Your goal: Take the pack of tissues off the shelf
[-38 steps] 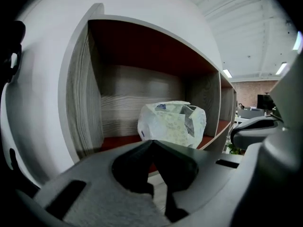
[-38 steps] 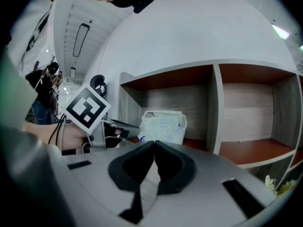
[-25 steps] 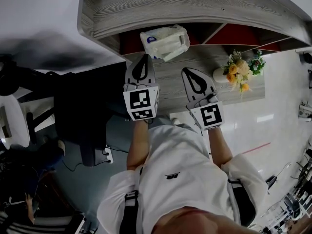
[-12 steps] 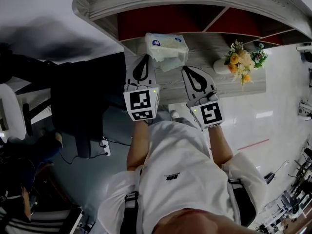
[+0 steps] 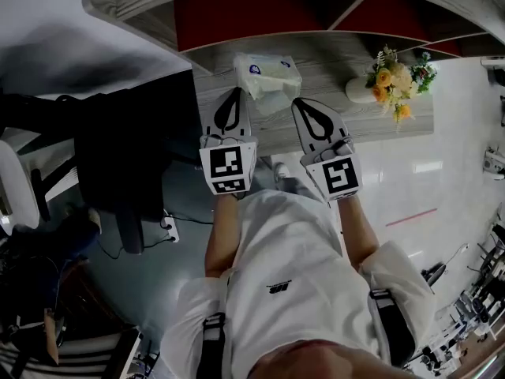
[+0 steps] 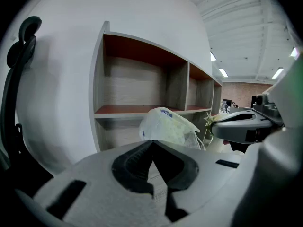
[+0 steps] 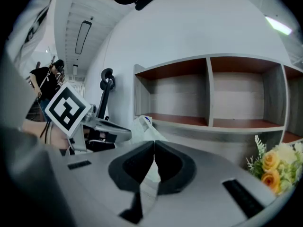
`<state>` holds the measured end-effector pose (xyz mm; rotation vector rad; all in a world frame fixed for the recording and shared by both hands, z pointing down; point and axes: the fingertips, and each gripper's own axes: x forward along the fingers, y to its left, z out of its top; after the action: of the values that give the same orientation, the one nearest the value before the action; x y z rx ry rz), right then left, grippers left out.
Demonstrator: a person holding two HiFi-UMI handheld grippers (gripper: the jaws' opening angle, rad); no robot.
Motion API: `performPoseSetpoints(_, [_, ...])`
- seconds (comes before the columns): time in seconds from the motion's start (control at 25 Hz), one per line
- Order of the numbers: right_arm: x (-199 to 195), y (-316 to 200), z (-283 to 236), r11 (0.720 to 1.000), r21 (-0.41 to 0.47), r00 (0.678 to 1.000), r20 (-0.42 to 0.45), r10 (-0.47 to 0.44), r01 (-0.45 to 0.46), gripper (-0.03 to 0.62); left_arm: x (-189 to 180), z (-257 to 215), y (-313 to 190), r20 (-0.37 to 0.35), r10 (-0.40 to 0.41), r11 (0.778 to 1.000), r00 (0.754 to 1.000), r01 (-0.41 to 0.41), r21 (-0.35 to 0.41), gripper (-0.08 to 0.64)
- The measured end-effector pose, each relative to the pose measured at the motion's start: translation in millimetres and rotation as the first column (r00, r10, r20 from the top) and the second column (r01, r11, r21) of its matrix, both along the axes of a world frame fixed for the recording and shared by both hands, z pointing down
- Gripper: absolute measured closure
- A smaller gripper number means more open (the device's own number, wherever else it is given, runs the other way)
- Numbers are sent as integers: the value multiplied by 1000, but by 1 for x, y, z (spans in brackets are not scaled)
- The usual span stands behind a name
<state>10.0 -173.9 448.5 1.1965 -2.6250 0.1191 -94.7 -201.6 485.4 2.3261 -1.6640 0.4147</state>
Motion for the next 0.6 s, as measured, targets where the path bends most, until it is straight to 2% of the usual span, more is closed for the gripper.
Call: performPoseSetpoints(0.6, [6, 6, 71, 993, -118, 998, -56, 24, -31, 566, 10, 85, 16, -4, 51, 992, 999, -52, -118, 532])
